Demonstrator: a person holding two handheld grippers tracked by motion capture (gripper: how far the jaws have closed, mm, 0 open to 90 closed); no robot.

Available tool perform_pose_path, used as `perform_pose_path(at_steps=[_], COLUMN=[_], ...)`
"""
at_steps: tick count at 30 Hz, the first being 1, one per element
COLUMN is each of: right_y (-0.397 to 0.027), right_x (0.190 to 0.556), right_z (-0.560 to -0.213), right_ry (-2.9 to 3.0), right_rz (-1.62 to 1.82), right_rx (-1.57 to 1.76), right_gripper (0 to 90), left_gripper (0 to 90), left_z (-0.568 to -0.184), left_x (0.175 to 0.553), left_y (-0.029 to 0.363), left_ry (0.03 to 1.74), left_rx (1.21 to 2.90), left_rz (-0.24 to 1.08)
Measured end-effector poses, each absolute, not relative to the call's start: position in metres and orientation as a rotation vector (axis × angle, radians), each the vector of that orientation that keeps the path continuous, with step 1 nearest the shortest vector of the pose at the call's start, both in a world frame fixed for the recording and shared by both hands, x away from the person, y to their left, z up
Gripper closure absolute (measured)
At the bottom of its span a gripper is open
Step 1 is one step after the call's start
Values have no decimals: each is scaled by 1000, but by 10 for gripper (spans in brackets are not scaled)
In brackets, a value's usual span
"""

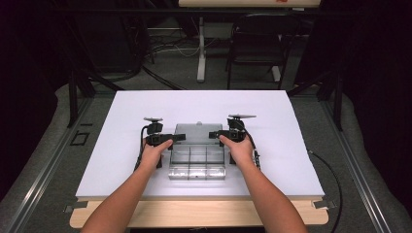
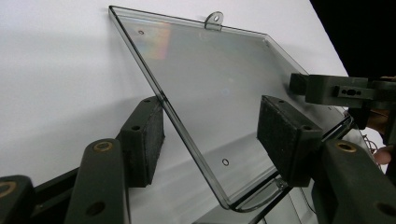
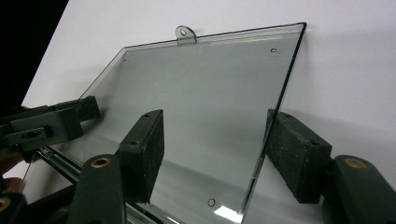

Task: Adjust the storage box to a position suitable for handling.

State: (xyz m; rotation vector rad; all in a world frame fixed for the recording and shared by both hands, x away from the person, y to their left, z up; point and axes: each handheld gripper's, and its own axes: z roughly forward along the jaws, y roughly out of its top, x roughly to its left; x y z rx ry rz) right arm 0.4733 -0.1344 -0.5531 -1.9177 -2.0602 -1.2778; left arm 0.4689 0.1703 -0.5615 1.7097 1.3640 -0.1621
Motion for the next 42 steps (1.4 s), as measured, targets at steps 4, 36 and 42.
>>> perform_pose_path(at_steps=[4, 36, 42], right_y=[-136, -161, -164], right_x=[473, 421, 404], right_z=[-552, -515, -511], right_ry=[-2049, -2327, -2398], right_rz=[-1295, -1438, -1458], right_rx=[-1927, -1758, -1737], right_gripper=[384, 638, 669], left_gripper=[429, 519, 526], left_z=[-560, -531, -525], left_x=[468, 428, 417], left_y=[173, 195, 198], left_ry=[1373, 1315, 1285], left_rx=[1704, 1771, 1796], left_rz=[-147, -2, 37])
